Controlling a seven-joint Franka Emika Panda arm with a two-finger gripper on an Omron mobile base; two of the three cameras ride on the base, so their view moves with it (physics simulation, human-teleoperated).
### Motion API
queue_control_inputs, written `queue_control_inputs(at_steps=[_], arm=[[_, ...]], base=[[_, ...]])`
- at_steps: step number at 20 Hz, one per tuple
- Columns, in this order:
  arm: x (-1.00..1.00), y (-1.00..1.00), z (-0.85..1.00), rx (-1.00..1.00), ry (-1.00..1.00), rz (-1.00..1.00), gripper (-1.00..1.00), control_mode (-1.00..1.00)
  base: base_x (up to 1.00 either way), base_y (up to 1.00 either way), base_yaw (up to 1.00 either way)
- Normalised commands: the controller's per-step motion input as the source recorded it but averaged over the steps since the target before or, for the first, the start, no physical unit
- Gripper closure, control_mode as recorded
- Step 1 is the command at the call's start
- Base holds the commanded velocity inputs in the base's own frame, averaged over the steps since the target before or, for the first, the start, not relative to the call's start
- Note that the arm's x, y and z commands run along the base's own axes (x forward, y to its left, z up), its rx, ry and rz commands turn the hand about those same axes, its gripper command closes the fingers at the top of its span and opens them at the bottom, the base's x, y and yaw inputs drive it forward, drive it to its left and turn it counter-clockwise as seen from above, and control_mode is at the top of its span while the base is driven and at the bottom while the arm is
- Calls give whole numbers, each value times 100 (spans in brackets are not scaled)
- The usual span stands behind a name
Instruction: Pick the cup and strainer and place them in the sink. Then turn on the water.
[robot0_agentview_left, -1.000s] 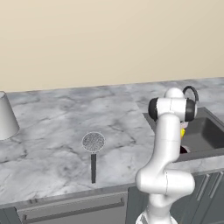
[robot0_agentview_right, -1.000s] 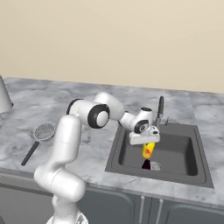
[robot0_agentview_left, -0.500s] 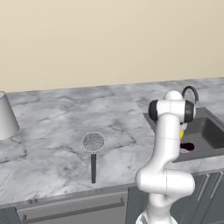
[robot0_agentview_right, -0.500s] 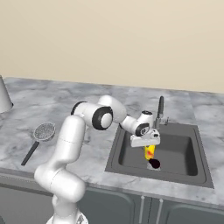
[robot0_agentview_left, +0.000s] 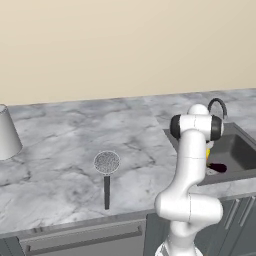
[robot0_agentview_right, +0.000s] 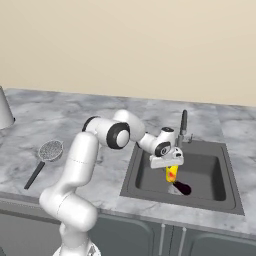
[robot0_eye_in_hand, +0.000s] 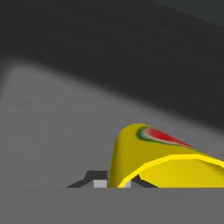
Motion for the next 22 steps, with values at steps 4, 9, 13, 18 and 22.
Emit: queue_control_inputs(at_steps=[4, 9, 13, 18, 22], arm=[[1, 0, -12, 0, 0, 0, 100, -100], [0, 0, -7, 0, 0, 0, 100, -100], [0, 0, 0, 0, 0, 0, 100, -100], [0, 0, 0, 0, 0, 0, -100, -100], [0, 0, 0, 0, 0, 0, -100, -100]], base=[[0, 0, 0], [0, 0, 0], [0, 0, 0], [0, 0, 0], [0, 0, 0]])
